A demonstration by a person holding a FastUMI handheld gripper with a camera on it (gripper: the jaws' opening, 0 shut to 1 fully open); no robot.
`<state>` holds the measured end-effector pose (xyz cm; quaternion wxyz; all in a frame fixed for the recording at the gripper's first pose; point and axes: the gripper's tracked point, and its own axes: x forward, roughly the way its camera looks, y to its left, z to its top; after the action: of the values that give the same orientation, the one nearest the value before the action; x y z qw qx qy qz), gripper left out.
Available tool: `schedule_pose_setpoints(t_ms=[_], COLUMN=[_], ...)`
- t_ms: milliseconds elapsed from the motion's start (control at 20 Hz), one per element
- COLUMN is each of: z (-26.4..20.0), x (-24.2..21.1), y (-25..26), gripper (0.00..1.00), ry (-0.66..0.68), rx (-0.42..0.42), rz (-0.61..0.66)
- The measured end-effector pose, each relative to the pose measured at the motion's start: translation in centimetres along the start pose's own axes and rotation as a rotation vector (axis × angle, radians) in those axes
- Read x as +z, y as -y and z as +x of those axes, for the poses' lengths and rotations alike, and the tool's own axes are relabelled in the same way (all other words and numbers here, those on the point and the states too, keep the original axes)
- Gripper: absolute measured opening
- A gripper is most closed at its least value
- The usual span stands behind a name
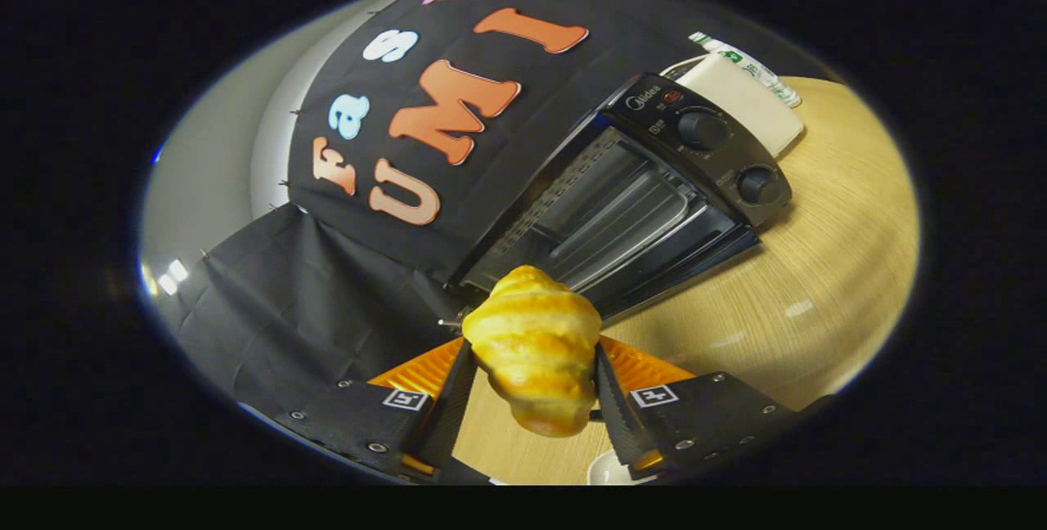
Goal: Open the toaster oven, put the food inside, and close the toaster oven door.
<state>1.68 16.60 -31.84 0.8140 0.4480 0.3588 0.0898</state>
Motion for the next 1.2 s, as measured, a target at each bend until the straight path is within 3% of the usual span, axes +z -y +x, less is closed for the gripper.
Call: schedule_pose_setpoints(t_ms=[450, 950, 1200], z=[6.4, 10.8, 11.5], x=[3.2, 5.1, 3.7], y=[-0.4, 0.0, 0.9], gripper=[0.74, 0.74, 0.74], ry=[0.050, 0.119, 0.065], rx=[-0.067, -0.140, -0.194], rz=[-0.058, -0.248, -0.313])
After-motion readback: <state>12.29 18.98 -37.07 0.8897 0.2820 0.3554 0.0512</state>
